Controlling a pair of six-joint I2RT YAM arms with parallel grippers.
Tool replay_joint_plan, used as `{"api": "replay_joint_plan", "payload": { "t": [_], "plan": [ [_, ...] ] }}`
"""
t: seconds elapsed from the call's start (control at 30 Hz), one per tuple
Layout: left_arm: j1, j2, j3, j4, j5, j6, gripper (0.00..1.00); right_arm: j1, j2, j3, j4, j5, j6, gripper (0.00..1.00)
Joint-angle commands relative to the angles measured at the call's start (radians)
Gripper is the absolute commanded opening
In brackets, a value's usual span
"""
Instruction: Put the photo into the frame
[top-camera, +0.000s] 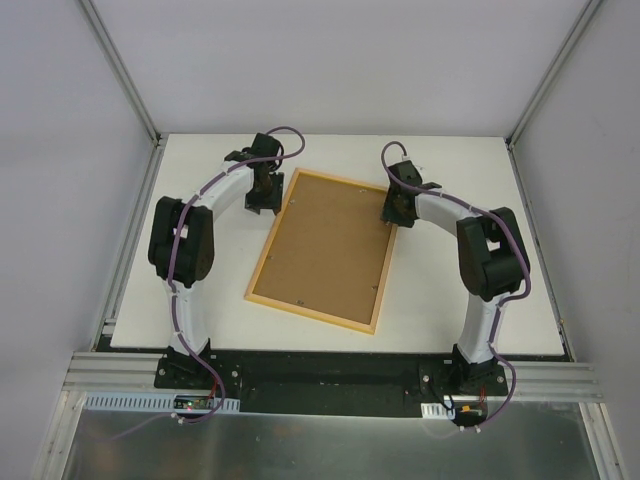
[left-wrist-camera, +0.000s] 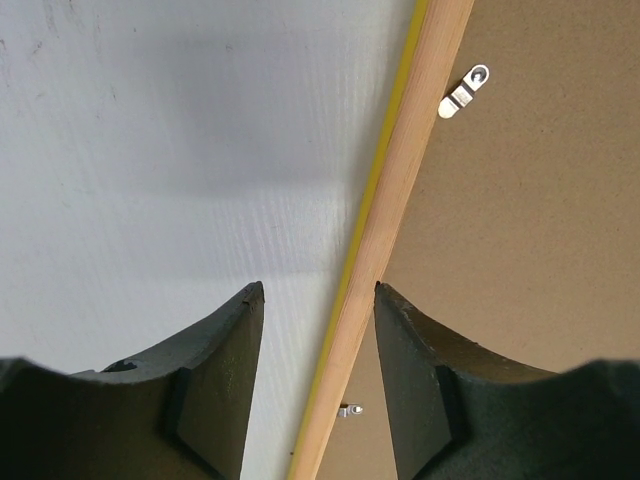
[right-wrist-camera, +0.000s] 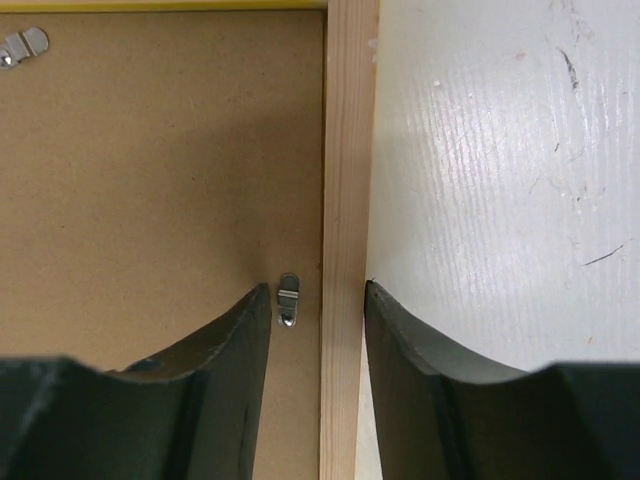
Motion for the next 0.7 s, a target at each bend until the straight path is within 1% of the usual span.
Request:
{"api": "replay_joint_plan", "payload": {
  "t": [0.0, 0.23, 0.37, 0.43, 0.5, 0.67],
  "plan": [
    [0.023, 0.017, 0.015, -0.016, 0.001, -0.016, 0.47, -0.007, 0.02, 0.004, -0.041, -0.005, -0.032, 0.4],
    [0.036, 0.026, -0.013, -0.018, -0.028, -0.075, 0.43, -0.007, 0.012, -0.009, -0.041, -0.031, -0.058, 0.34],
    [0.04, 0.023, -0.038, -0.018, -0.026, -0.113, 0.4, -0.007, 0.01, -0.007, -0.052, -0.034, -0.081, 0.27],
    [0.04, 0.017, -0.048, -0.018, -0.028, -0.125, 0.39, -0.007, 0.009, -0.009, -0.053, -0.039, -0.095, 0.2],
    [0.04, 0.011, -0.062, -0.018, -0.025, -0.136, 0.38, -0.007, 0.006, -0.01, -0.055, -0.045, -0.104, 0.18],
    [0.04, 0.0, -0.102, -0.016, -0.025, -0.162, 0.33, -0.009, 0.007, -0.007, -0.061, -0.063, -0.118, 0.06]
  ]
}}
